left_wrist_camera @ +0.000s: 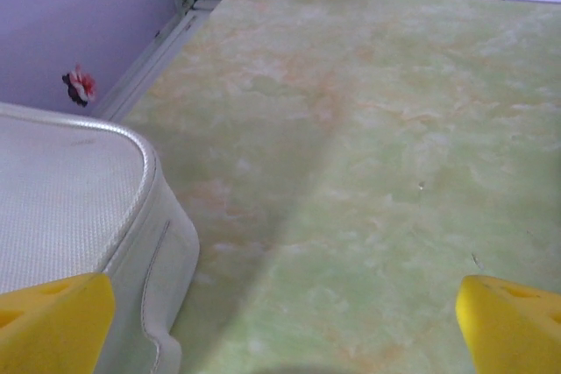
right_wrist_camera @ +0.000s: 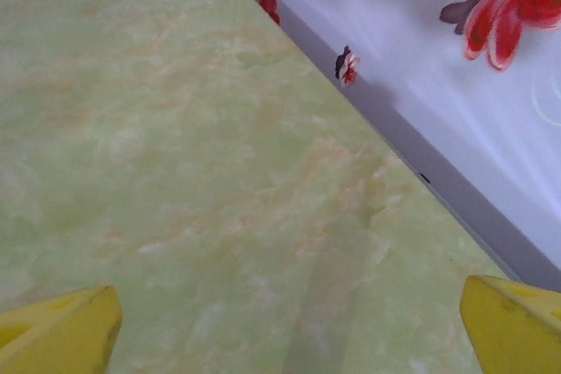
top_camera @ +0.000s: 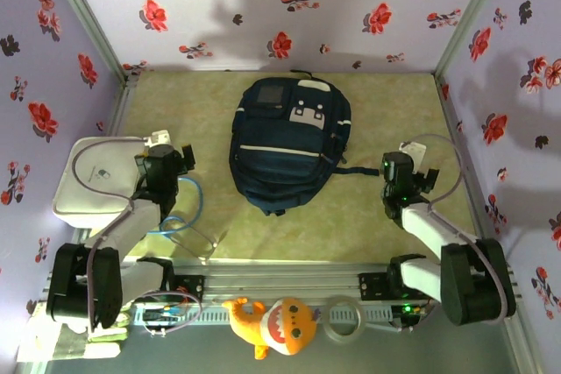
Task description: Pack books, pencil case, and school supplies into a backpack
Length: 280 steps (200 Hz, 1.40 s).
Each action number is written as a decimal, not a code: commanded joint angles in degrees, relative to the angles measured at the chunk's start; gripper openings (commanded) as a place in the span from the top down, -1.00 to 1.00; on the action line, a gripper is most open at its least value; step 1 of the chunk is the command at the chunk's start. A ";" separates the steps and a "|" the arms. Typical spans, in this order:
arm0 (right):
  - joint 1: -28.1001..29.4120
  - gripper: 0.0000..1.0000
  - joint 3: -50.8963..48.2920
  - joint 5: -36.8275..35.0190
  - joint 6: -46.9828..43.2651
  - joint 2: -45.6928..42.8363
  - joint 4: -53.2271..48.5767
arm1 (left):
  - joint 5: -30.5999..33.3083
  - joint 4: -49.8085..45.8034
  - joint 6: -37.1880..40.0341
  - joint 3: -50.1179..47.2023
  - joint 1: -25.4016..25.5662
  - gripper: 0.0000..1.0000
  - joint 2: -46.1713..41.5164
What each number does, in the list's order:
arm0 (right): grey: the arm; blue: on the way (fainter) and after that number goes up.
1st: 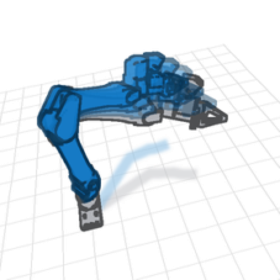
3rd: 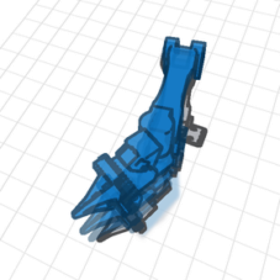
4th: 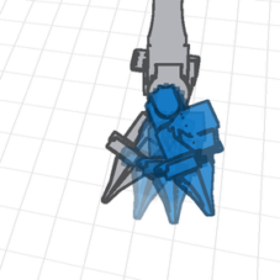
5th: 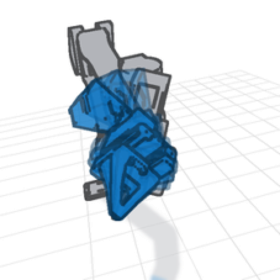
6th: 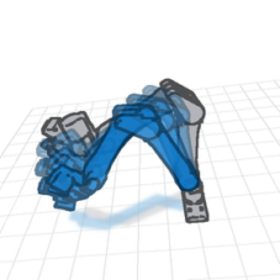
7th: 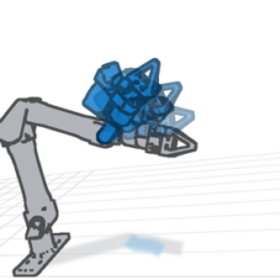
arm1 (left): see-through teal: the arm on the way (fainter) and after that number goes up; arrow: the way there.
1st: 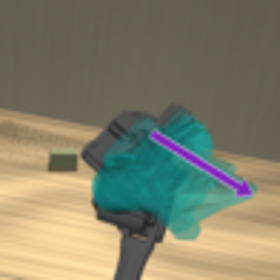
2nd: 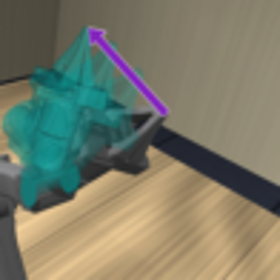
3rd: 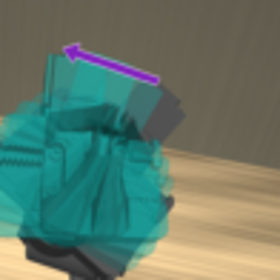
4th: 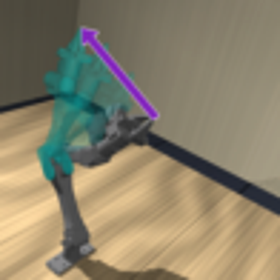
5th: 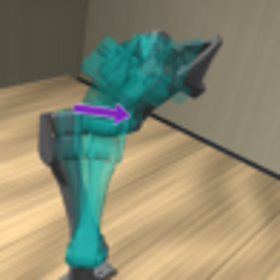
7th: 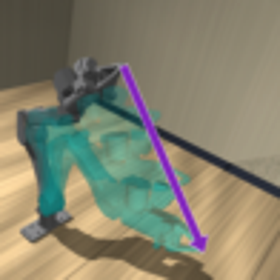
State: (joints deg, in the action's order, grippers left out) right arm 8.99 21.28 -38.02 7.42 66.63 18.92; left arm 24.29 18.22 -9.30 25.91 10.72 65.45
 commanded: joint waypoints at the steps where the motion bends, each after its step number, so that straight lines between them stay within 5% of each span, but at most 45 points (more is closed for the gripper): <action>1: -0.97 -0.99 -0.83 3.17 -2.14 3.13 10.37 | -2.37 7.42 4.75 -1.75 -1.15 -0.99 0.64; 38: -2.32 -0.99 -2.50 8.49 -5.12 5.98 18.75 | -8.05 14.67 9.57 -5.65 -4.31 -0.99 4.04; 130: -6.83 -0.99 -3.39 25.15 -3.84 9.84 27.53 | -35.69 35.83 12.71 -8.17 -12.61 -0.99 16.95; 208: -7.15 -0.99 -4.55 24.78 -2.76 22.47 42.06 | -34.87 29.64 11.04 -3.22 -13.72 -0.99 20.11; 232: -7.15 -0.99 -2.41 22.45 -1.74 22.26 37.75 | -34.73 36.38 10.80 -5.27 -13.80 -0.99 23.16; 280: -7.15 -0.99 -0.04 20.10 -0.70 22.66 33.41 | -33.01 33.89 10.15 -4.22 -13.80 -0.99 22.84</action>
State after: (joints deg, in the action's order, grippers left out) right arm 2.11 20.18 -15.46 5.19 88.99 53.65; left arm -10.55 50.54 1.89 21.41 -2.55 87.81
